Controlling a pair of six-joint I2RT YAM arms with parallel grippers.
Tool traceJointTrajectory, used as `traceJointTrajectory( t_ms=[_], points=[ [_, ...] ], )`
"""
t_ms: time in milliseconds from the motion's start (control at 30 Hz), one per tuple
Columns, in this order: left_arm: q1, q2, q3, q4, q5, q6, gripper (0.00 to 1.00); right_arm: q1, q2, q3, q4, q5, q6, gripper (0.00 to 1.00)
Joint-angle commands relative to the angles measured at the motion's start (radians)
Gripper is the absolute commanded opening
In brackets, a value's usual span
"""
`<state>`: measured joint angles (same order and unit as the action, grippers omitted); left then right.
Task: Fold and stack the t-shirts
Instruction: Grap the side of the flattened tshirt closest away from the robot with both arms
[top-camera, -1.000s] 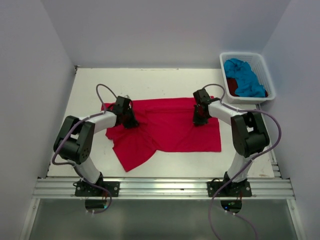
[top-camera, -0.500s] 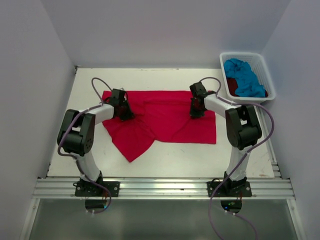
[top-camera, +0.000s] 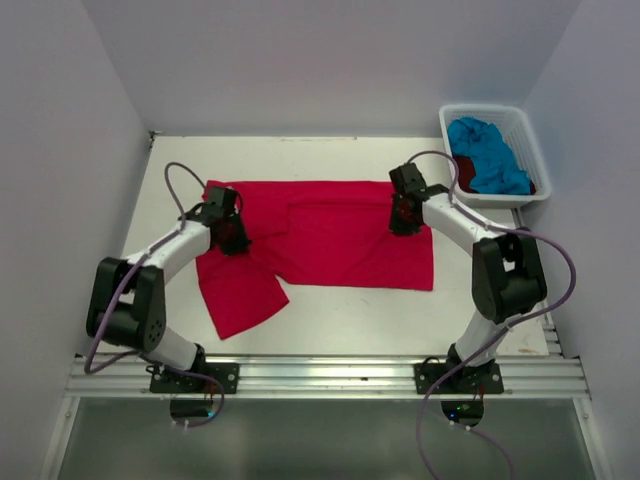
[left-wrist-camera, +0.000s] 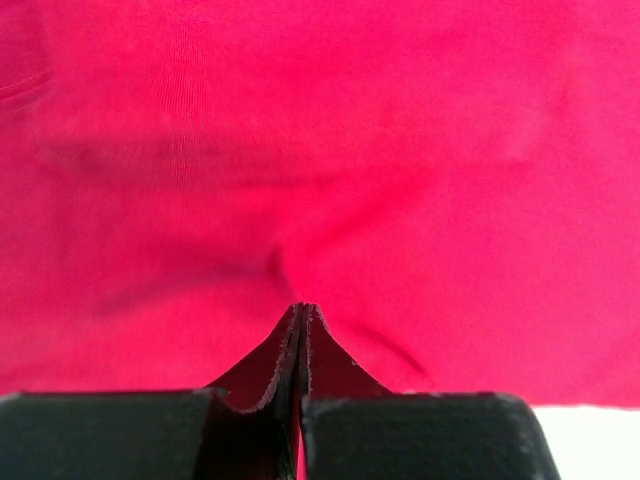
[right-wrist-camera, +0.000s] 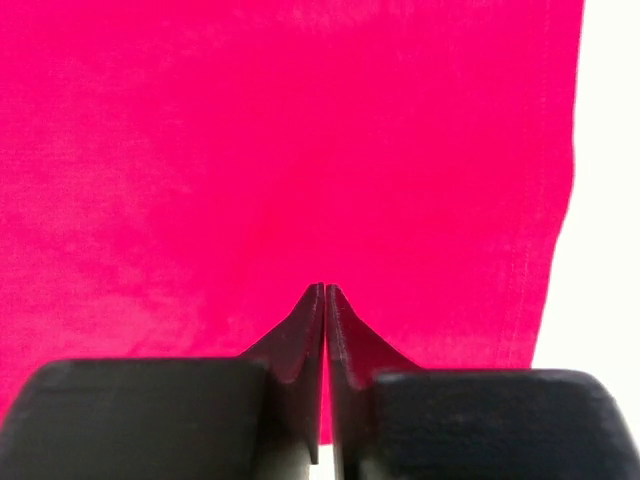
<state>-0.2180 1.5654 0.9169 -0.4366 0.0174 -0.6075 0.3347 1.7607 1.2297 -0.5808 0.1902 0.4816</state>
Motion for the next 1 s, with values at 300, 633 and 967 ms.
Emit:
traceJointTrajectory(
  t_ms=[300,633,967],
  points=[
    [-0.07,-0.476,-0.125,-0.359,0.076,-0.089,0.55,0.003,-0.351,-0.139,-0.106,-0.051,-0.025,0.37],
    [-0.072,-0.49,-0.119,-0.654,-0.002,-0.21,0.54,0.001,-0.451,-0.231,-0.106,-0.069,0.017,0.43],
    [-0.073,-0.366,-0.079,-0.839,-0.037,-0.276,0.58,0.003,-0.529,-0.3,-0.088,-0.098,0.035,0.48]
  ],
)
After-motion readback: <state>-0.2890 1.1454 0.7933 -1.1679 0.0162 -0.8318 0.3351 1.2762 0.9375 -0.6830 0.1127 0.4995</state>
